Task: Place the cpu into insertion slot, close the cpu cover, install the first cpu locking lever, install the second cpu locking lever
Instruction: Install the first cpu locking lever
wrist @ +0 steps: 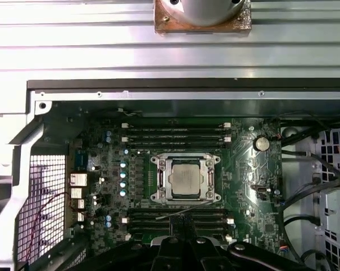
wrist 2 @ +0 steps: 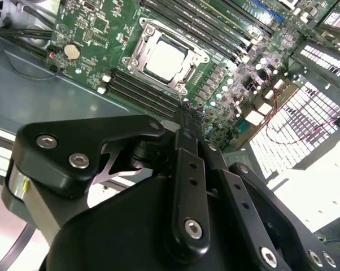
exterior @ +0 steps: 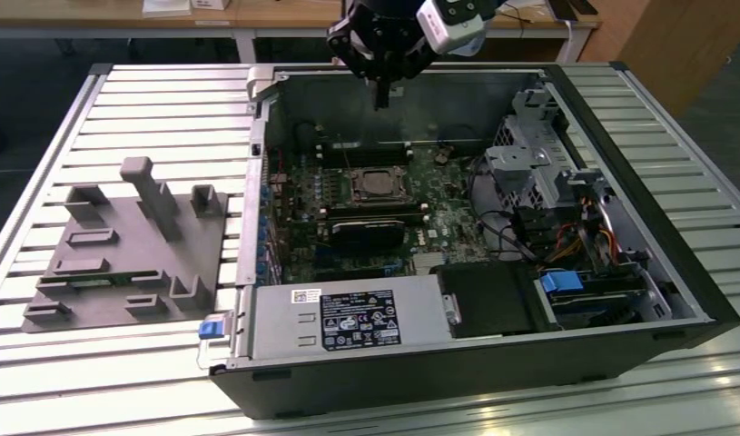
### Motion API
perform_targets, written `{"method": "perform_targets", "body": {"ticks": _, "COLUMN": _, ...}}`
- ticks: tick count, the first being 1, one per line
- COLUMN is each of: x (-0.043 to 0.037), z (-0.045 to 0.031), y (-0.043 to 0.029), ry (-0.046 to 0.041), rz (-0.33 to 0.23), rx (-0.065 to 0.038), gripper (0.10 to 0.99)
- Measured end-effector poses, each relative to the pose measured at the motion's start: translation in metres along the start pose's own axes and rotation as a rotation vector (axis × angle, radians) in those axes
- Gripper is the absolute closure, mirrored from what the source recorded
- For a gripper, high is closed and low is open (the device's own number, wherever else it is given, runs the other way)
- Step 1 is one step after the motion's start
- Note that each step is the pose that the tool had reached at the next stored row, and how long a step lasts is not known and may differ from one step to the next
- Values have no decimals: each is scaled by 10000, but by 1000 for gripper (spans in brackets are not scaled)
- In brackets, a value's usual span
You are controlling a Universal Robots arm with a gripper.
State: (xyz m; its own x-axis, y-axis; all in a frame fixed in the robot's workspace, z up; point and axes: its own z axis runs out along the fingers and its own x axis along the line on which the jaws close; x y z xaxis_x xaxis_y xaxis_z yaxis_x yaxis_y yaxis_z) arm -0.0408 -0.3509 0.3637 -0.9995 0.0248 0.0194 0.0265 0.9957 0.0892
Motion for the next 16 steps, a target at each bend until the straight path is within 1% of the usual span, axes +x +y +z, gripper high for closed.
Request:
{"method": "perform_targets", "body": {"ticks": 11, "x": 23, "z": 26, "y": -2, "ry": -3, "rz": -1, "rx": 3, "gripper": 980}}
{"method": "perform_targets", "body": {"ticks": 16, "x": 22, "z": 60, "y": -5, "ry": -19, "rz": -2, "rx": 40, "gripper": 973}}
